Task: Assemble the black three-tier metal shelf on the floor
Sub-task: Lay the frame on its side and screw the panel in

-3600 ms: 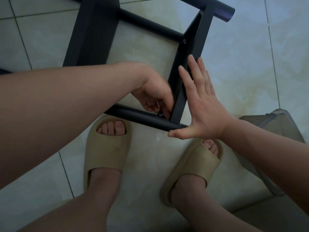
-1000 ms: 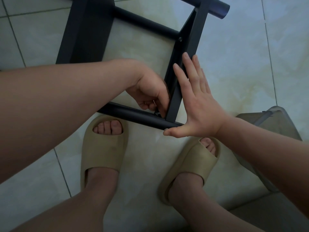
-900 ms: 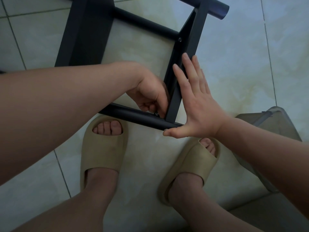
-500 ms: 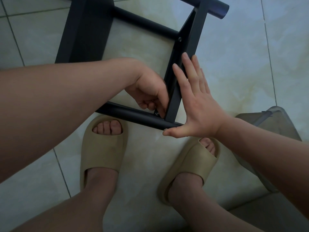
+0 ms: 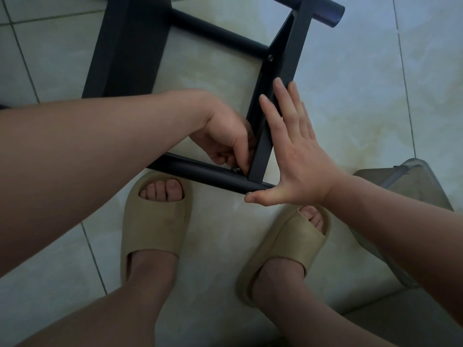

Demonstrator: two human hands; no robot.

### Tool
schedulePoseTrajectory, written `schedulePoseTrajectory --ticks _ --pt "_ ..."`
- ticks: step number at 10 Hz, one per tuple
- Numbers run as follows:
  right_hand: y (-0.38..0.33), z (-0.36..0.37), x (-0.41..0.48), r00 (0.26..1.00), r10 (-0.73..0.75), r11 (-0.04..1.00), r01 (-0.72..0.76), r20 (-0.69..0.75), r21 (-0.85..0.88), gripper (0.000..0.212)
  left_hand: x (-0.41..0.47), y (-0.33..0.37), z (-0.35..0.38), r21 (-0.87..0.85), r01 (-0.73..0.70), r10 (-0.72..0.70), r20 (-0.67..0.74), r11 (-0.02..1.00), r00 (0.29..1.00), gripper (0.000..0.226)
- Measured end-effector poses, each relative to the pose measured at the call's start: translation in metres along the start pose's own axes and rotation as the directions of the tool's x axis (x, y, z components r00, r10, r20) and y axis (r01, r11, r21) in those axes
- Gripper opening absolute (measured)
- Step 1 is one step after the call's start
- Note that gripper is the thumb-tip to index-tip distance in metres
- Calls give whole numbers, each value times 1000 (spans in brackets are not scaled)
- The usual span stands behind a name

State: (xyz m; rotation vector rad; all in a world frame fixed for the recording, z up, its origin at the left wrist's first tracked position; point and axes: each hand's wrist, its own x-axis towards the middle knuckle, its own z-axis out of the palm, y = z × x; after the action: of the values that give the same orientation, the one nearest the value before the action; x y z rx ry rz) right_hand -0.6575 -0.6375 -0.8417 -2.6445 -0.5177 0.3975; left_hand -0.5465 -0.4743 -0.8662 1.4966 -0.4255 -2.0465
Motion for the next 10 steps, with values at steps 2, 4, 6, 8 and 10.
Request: schedulePoseTrajectory --ticks 2,4,6,8,10 --pt "1 0 0 1000 -1 1000 1 1 -3 137 -1 1 -2 -11 77 -77 -28 997 997 11" --pt "1 1 0 1000 -6 1000 6 -10 -4 137 3 -1 2 -10 53 -53 -18 999 998 34" --pt "2 1 0 1000 -9 1000 9 -12 -4 137 1 0 1 -25 41 -42 -17 999 999 20" --pt "1 0 0 1000 -6 1000 6 -9 2 137 -1 0 -1 -8 33 -33 7 999 999 21" --pt "1 0 -1 1000 -12 1000 12 -10 0 136 -2 1 -3 -29 95 -95 -9 995 995 9"
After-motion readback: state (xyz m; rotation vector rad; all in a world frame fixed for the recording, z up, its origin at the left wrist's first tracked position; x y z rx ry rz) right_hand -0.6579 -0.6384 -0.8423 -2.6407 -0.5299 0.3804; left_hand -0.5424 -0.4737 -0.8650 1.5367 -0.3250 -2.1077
